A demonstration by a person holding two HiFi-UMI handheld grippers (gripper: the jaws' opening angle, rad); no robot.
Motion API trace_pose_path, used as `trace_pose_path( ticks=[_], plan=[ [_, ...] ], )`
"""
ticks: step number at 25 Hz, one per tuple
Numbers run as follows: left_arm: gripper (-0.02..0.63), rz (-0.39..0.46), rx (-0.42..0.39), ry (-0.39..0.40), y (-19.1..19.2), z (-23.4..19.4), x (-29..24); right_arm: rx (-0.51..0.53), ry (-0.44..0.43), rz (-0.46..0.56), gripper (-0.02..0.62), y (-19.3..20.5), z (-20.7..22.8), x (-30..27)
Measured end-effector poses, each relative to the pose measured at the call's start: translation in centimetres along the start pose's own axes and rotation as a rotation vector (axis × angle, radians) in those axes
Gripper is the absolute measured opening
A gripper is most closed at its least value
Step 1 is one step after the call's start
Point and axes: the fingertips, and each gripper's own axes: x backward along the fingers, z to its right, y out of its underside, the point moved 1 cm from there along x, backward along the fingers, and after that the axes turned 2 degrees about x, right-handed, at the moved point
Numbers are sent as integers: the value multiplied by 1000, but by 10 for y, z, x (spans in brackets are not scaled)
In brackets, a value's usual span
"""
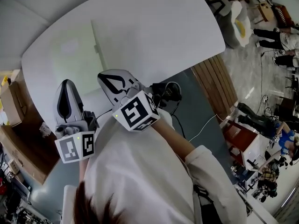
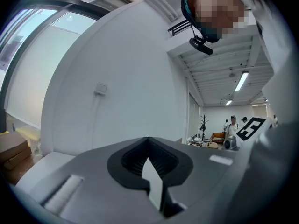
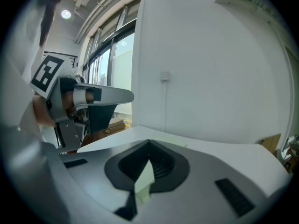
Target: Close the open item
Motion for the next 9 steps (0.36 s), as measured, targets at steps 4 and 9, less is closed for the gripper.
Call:
trace_pose_path(
  ticks=[4,9],
  plan=[
    [9,-62,5,49,6,9,12,12,-12,-37,4,2,-22,6],
    [9,28,-55,106,-12,28,-15,81,12,-20,4,0,-5,3]
  ],
)
